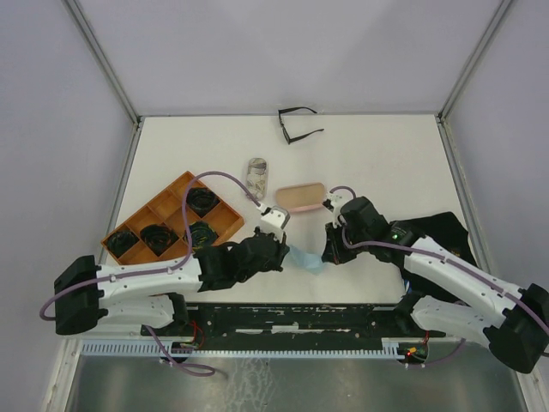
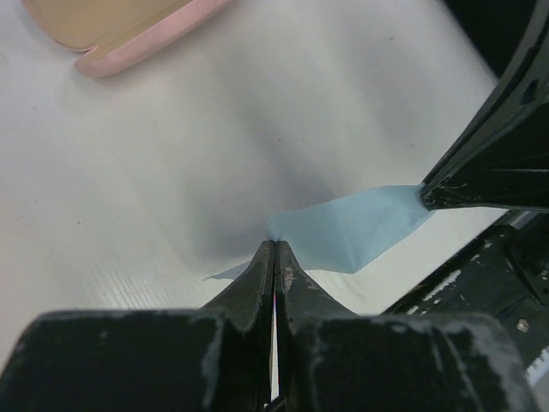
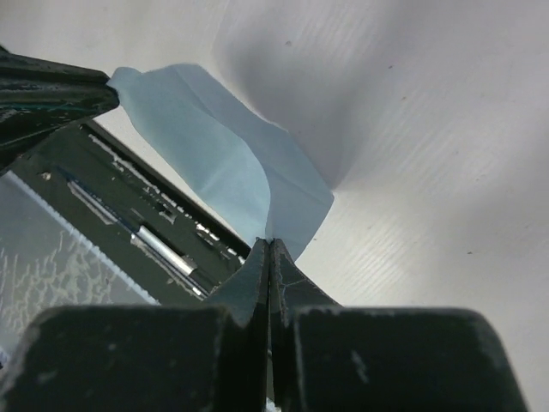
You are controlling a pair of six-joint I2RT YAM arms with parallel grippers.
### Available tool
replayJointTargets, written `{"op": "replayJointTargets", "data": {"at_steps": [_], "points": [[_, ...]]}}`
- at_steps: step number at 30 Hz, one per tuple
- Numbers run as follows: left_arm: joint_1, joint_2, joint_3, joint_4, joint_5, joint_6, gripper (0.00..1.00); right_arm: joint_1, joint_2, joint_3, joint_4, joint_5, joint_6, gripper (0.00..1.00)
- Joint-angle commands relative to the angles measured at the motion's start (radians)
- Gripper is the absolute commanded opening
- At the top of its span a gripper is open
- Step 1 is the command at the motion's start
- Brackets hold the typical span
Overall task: Organize the sunglasses
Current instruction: Fold the glasses cleaning cloth at the center of the board.
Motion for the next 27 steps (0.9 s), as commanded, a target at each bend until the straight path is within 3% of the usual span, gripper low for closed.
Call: {"op": "replayJointTargets", "data": {"at_steps": [1, 16, 27], "points": [[0.030, 0.067, -0.047, 0.175, -0.084, -0.005, 0.03, -0.013, 0.032, -0.001, 0.108, 0.143, -0.014, 0.00], [0.258, 0.258, -0.106, 0.555, 0.075, 0.172, 0.03, -0.054, 0.199, -0.064, 0.494, 0.356, -0.151, 0.00], [0.329, 0.399, -0.111, 0.683, 0.162, 0.226, 0.03, -0.067, 0.312, -0.056, 0.585, 0.358, -0.214, 0.00]]}}
